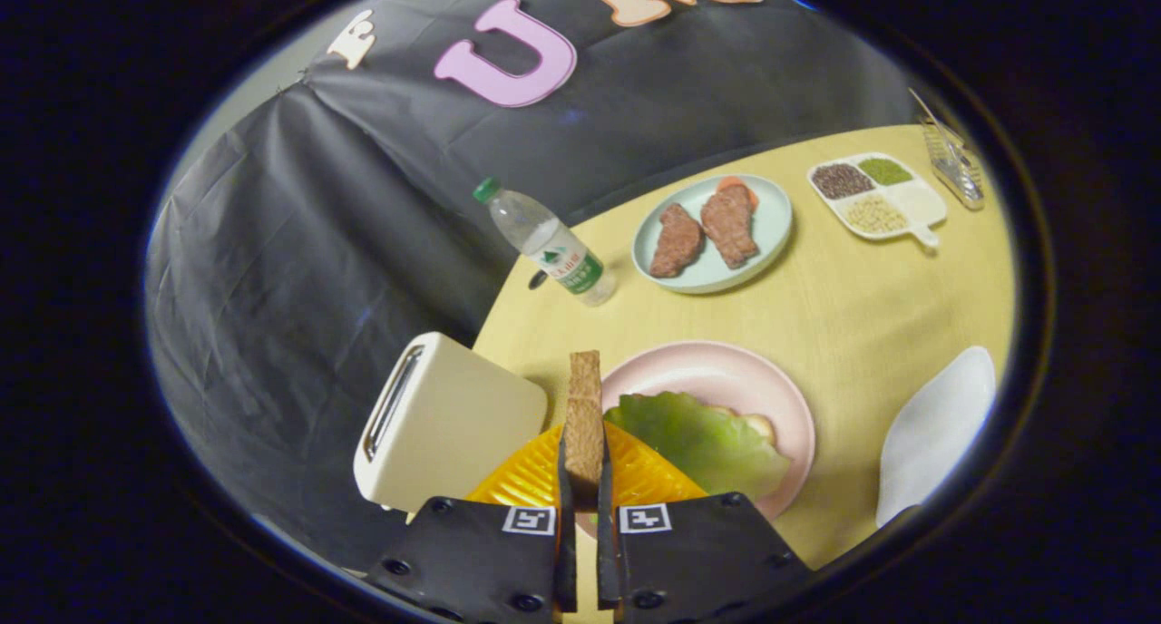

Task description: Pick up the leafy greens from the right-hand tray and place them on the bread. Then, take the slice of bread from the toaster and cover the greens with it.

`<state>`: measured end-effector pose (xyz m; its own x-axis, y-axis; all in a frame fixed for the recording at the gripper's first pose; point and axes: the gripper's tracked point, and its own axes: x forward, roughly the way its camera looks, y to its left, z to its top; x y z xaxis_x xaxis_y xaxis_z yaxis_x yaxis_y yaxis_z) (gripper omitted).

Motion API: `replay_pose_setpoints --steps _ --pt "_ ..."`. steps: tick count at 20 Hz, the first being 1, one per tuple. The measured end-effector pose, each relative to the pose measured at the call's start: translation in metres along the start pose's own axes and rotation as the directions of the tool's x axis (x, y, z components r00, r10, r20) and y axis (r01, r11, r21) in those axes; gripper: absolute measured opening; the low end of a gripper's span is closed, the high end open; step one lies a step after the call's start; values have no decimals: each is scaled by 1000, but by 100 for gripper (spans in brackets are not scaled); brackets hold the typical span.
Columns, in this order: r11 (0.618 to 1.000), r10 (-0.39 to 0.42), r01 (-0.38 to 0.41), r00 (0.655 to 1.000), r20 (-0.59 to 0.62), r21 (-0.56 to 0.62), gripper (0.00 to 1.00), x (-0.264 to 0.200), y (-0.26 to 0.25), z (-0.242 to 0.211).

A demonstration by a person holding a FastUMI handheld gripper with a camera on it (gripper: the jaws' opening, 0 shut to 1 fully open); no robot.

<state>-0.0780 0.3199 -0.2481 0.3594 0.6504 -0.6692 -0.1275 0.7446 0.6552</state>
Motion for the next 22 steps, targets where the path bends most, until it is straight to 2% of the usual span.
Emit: replay_pose_setpoints --steps 6,9,11,14,17,19,22 --pt "997 -76 76 997 -1 34 17 4 -43 -6" --pt "993 -118 118 993 -7 2 21 6 -50 -6" --pt "986 -159 158 987 -3 -48 37 -2 -60 -10" --pt "976 -177 180 984 36 -126 61 -15 -61 -6" --pt "955 -185 208 975 123 -210 85 -37 -55 10" --pt "930 -163 222 964 212 -293 100 -59 -47 25" --pt "883 -108 248 933 342 -398 100 -93 -19 51"
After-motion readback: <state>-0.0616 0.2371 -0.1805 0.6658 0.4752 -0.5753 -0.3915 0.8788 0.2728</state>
